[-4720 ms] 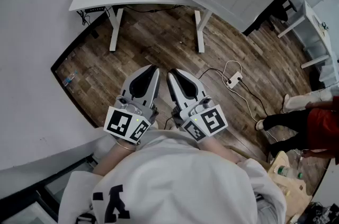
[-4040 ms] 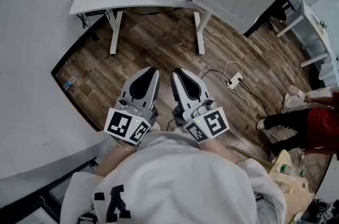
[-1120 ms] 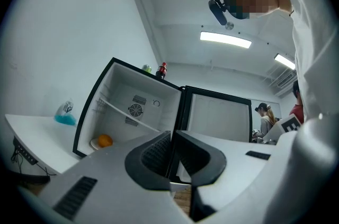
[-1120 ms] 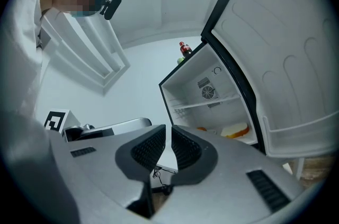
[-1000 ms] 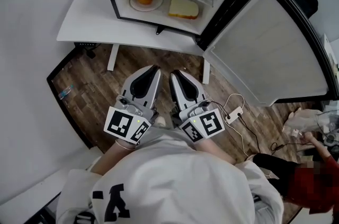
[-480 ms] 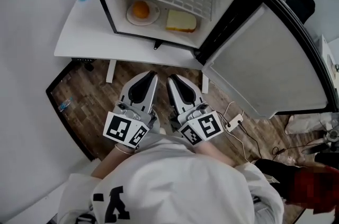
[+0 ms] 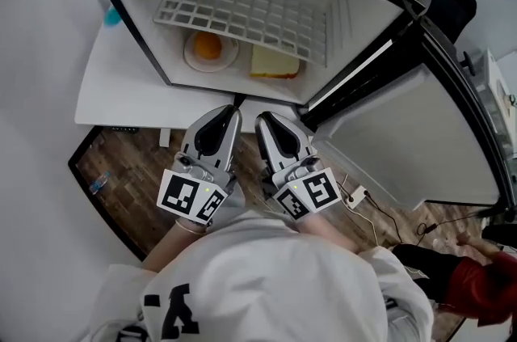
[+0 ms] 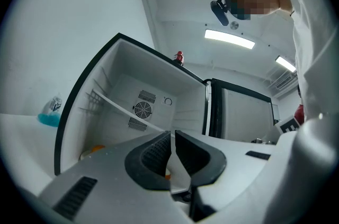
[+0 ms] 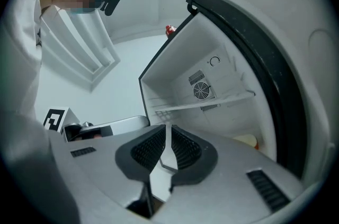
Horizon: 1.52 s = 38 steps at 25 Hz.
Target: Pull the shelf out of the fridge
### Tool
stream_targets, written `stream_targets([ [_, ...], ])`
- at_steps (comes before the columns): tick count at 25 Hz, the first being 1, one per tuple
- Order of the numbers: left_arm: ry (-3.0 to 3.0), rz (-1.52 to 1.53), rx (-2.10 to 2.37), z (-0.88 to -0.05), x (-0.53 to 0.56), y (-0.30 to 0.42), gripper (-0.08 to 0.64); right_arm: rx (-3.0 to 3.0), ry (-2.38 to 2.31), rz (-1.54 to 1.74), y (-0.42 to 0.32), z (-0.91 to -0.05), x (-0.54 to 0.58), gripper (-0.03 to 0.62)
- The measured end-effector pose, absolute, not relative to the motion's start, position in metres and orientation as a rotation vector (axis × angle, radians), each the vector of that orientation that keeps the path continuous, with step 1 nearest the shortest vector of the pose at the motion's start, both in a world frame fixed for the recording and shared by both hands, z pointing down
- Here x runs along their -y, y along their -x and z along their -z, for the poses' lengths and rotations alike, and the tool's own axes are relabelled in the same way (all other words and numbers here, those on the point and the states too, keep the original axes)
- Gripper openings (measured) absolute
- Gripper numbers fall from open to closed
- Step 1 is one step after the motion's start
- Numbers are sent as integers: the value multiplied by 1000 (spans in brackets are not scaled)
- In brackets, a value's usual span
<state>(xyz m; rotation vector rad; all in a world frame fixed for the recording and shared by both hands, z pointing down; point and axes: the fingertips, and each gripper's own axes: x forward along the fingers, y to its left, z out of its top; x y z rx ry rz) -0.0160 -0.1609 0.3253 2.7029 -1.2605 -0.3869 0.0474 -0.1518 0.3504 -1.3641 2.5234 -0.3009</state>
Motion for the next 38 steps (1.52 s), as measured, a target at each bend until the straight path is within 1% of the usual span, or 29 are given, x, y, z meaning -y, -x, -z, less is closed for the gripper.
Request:
stream_targets([
  [9,-2720,375,1207,-320,225,21,31,-2489,1413,296,-44,-344,215,55],
  [18,-2719,353,1188,-324,262,36,32,-2474,1442,310,-32,-347,250,55],
  [29,-2765,314,1069,-331,290,28,31,-2416,1506,319,-32,-354,277,55],
  [38,-2756,306,1108,-331,293,24,31,-2433,1480,328,-36,-353,278,54],
])
